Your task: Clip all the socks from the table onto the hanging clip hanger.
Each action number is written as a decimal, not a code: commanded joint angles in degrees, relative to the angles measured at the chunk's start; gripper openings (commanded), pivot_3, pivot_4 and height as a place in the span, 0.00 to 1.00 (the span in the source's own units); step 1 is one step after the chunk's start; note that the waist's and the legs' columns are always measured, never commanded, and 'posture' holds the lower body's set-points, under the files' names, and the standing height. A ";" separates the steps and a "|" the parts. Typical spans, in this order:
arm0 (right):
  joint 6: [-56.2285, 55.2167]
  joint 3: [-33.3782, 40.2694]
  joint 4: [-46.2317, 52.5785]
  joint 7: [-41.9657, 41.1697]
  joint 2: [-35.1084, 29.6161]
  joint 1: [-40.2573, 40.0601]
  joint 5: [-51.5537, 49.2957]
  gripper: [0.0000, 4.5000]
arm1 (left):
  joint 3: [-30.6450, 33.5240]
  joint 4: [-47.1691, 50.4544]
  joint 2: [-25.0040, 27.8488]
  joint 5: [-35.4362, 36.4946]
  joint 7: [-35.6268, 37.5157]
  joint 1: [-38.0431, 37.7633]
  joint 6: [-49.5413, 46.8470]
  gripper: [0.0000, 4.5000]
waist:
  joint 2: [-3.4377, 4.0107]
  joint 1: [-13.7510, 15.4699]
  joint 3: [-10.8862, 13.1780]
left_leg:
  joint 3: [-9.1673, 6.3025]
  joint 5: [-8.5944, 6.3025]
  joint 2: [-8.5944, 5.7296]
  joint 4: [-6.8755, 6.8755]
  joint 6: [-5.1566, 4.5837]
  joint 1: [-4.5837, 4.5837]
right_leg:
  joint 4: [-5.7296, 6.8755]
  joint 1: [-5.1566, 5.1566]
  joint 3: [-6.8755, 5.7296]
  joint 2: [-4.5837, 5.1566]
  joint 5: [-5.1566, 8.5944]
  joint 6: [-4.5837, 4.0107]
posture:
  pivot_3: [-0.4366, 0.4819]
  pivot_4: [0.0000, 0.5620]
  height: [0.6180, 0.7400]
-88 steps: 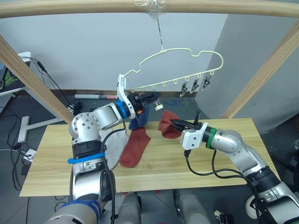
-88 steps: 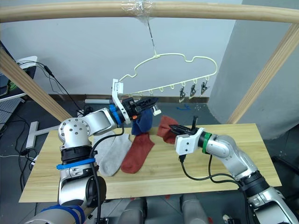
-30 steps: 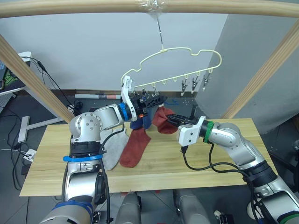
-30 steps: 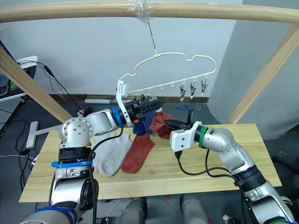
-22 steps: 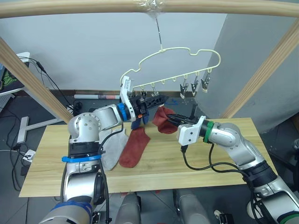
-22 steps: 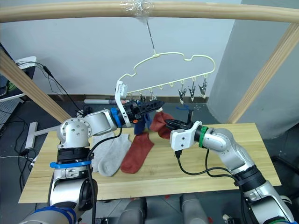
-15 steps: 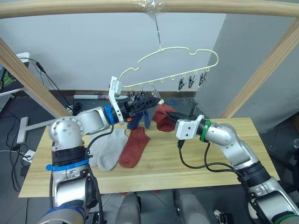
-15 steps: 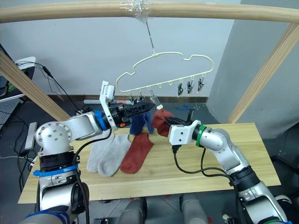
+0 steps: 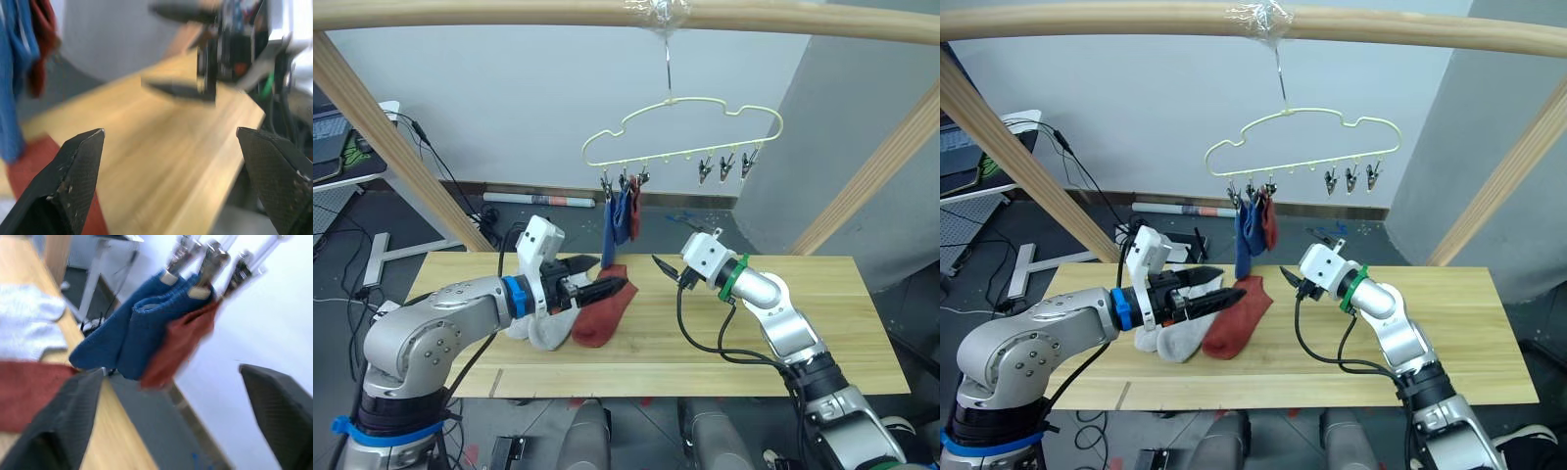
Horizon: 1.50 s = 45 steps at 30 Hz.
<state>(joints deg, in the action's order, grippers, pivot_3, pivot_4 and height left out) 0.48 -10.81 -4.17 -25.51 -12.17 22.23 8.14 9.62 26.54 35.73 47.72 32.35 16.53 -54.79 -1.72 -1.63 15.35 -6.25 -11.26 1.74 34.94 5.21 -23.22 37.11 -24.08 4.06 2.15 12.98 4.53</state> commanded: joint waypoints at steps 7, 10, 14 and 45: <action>18.93 6.70 18.51 11.14 10.51 -3.59 -7.23 0.86 | -2.58 3.49 1.54 -12.29 4.30 -3.03 18.05 1.00 | 0.02 -0.05 -0.01 | 0.00 0.00 0.01 -0.08 0.00 -0.03 | -0.01 -0.06 -0.01 0.00 0.07 0.00 | 0.56 0.39 1.00; 21.51 6.99 20.23 14.44 11.52 -2.01 -6.08 0.64 | -2.56 2.92 1.21 -13.85 4.46 -2.29 20.83 1.00 | 0.02 -0.04 -0.01 | 0.00 0.00 0.01 -0.07 0.00 -0.05 | -0.02 -0.07 -0.02 0.00 0.11 0.07 | 0.56 0.39 1.00; 23.17 7.38 19.90 18.18 13.14 0.93 -5.69 0.64 | -3.36 1.87 0.74 -15.64 4.93 -0.39 23.60 1.00 | 0.02 -0.05 -0.01 | 0.00 0.01 0.01 -0.05 -0.01 -0.04 | 0.00 -0.07 -0.02 -0.01 0.12 0.10 | 0.56 0.39 1.00; 19.14 11.54 1.72 25.65 12.34 15.87 -6.80 0.28 | -3.38 1.53 -1.74 -16.09 2.51 4.19 23.02 1.00 | 0.02 -0.04 0.00 | -0.05 0.00 0.02 -0.09 -0.03 -0.16 | -0.04 -0.15 -0.10 -0.02 -0.10 0.25 | 0.60 0.40 1.00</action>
<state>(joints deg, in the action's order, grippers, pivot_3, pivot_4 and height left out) 21.59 0.58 -3.63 -0.49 0.05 36.73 1.48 5.29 26.40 34.10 31.27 35.35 19.81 -32.18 -1.69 -1.67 15.35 -6.31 -11.26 1.76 34.85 5.18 -23.38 37.07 -24.23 3.96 2.13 12.87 4.78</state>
